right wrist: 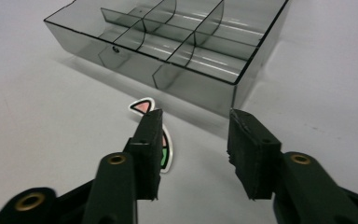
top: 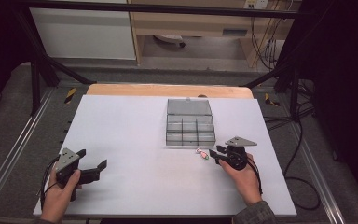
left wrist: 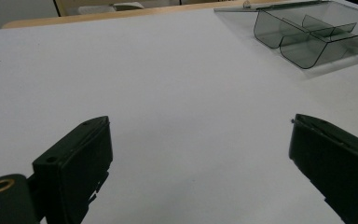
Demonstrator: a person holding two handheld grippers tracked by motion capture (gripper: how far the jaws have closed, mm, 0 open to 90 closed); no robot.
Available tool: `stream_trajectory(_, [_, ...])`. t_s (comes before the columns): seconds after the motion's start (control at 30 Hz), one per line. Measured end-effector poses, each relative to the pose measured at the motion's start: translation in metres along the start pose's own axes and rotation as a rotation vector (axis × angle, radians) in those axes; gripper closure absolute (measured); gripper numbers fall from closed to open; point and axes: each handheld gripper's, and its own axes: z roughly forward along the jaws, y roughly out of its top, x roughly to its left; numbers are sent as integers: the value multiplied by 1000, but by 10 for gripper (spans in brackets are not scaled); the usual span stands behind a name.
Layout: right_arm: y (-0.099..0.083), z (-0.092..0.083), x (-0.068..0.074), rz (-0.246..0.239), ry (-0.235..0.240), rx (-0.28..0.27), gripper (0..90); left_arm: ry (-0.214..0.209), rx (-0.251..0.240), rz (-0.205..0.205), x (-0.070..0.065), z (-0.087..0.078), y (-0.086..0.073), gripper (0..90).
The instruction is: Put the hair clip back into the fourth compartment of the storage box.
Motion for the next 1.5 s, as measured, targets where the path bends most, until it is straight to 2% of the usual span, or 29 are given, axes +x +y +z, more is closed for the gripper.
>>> stream_trajectory(0.2, [0,7,5,-13,39,20,652,-7,1,6,-2,0,0,59])
stream_trajectory(0.47, [1,22,11,-38,49,54,650,-11,8,7,-3,1,0,60])
stream_trajectory(0.7, [0,27,16,-62,51,76,659,-15,15,9,-3,2,0,60])
stream_trajectory(0.77, [1,28,16,-68,49,78,681,-16,15,5,-3,2,0,60])
stream_trajectory(0.87, [1,28,23,-117,42,89,779,-18,15,2,-3,2,-1,60])
stream_trajectory(0.9, [1,28,23,-117,42,89,779,-19,17,3,-3,2,-1,60])
stream_trajectory(0.97, [1,28,26,-130,46,97,841,-18,21,8,-3,2,-2,60])
stream_trajectory(1.07, [1,28,25,-115,59,99,848,-19,16,3,-2,1,-2,60])
stream_trajectory(1.2, [3,24,25,-110,86,71,861,-18,14,-1,-2,1,-2,60])
stream_trajectory(1.5, [3,20,25,-95,104,52,863,-10,18,-4,0,2,-2,60])
